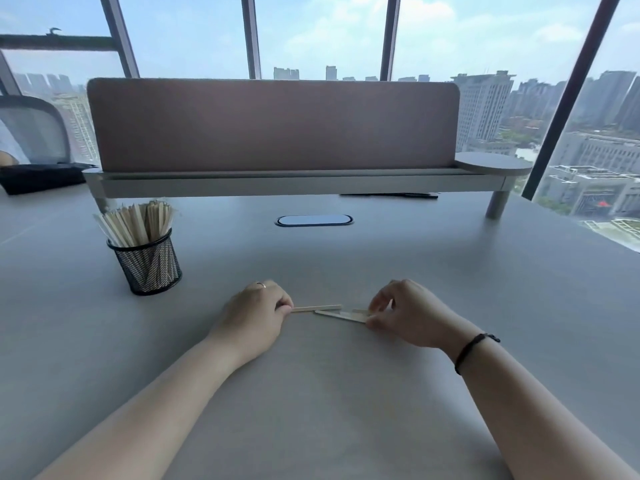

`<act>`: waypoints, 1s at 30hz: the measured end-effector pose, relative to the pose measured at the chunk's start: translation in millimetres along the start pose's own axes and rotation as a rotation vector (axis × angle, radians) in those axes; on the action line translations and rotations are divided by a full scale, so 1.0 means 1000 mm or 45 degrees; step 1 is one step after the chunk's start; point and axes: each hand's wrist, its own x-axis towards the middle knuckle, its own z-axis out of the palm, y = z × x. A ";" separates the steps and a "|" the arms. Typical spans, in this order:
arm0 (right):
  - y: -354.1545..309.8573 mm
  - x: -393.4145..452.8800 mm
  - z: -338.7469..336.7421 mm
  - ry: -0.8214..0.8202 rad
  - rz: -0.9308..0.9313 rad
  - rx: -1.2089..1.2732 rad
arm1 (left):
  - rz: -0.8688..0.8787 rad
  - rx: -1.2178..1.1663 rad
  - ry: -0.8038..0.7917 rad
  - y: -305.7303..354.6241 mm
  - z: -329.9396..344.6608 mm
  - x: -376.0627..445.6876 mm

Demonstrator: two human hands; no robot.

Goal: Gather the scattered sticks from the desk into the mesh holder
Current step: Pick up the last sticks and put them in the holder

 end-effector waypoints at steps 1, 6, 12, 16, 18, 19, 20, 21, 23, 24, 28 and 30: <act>-0.001 -0.001 0.000 -0.001 0.000 -0.010 | 0.022 0.030 -0.006 0.001 -0.001 -0.001; -0.005 -0.004 0.003 -0.009 -0.020 -0.008 | 0.065 0.057 -0.033 -0.004 -0.002 -0.004; -0.009 -0.005 0.003 -0.015 -0.001 0.042 | 0.010 -0.127 0.072 -0.013 0.001 -0.003; -0.017 -0.008 0.009 -0.091 -0.059 0.150 | 0.063 -0.227 0.072 -0.012 0.003 -0.003; -0.022 -0.010 0.011 -0.120 -0.094 0.200 | 0.127 -0.161 -0.050 -0.010 0.002 -0.006; -0.024 -0.010 0.012 -0.131 -0.109 0.221 | 0.157 -0.090 -0.137 -0.008 0.000 -0.007; -0.025 -0.011 0.013 -0.136 -0.122 0.239 | 0.176 -0.028 -0.223 -0.006 -0.002 -0.008; -0.026 -0.011 0.013 -0.139 -0.133 0.254 | 0.190 -0.016 -0.272 -0.004 -0.003 -0.010; -0.027 -0.012 0.014 -0.142 -0.145 0.284 | 0.209 -0.136 -0.269 -0.002 -0.004 -0.010; -0.027 -0.012 0.014 -0.140 -0.147 0.295 | 0.217 -0.206 -0.245 0.000 -0.004 -0.010; -0.025 -0.011 0.013 -0.067 -0.105 0.193 | 0.232 -0.286 -0.221 0.006 -0.003 -0.010; -0.023 -0.011 0.010 -0.053 -0.080 0.128 | 0.232 -0.247 -0.247 0.008 -0.002 -0.010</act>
